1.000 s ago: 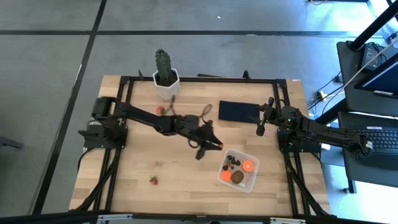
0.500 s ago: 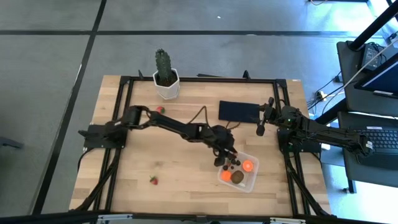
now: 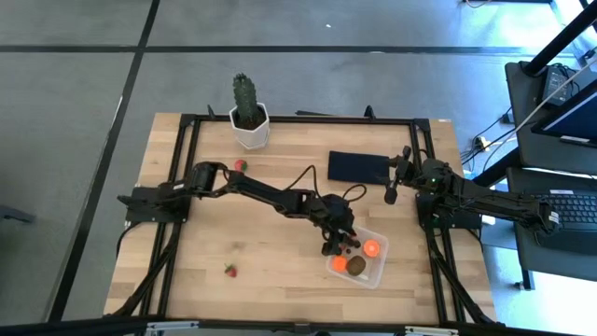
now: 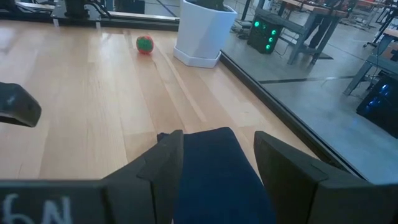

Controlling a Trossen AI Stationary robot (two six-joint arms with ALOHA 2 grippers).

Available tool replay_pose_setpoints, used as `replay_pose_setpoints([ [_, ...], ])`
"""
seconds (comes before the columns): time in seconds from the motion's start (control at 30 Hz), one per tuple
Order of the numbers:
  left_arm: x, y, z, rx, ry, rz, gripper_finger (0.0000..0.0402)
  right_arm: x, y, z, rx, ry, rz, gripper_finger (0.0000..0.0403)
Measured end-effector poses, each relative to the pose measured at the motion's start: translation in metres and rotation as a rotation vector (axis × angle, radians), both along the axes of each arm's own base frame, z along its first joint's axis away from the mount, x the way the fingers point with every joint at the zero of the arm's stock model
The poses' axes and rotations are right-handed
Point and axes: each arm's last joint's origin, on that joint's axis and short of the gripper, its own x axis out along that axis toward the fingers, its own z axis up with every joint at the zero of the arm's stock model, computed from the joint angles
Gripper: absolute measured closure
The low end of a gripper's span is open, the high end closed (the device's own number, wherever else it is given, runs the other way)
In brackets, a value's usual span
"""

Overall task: Pick and placing Produce into tupperware
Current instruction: Put the middle strawberry into the transparent bin, then put the bottom strawberry into the transparent bin

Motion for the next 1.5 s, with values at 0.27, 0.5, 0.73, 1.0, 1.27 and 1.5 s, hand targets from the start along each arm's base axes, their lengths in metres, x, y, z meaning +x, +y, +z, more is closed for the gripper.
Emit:
replay_pose_setpoints([
  [0.27,0.001,0.002,0.002,0.002,-0.017,0.002,0.0251,0.000,0.000,0.000,0.001,0.001,0.000,0.0205],
  [0.5,-0.005,0.022,0.018,0.029,0.015,0.028,0.0253,0.000,0.000,0.000,0.001,0.002,0.000,0.0205],
  [0.73,-0.029,0.046,0.066,0.088,0.077,0.050,0.0263,0.000,0.000,0.000,0.005,0.002,-0.001,0.0205],
  [1.0,-0.084,0.066,0.124,0.222,0.273,0.256,0.0258,-0.002,0.001,-0.008,0.100,0.047,-0.015,0.0205],
  [1.27,-0.145,0.047,0.173,0.185,0.419,0.380,0.0249,-0.001,0.000,-0.003,0.058,0.010,-0.005,0.0205],
  [1.5,-0.173,0.005,0.184,0.207,0.493,0.347,0.0258,-0.001,0.001,-0.004,0.069,0.020,-0.006,0.0205],
])
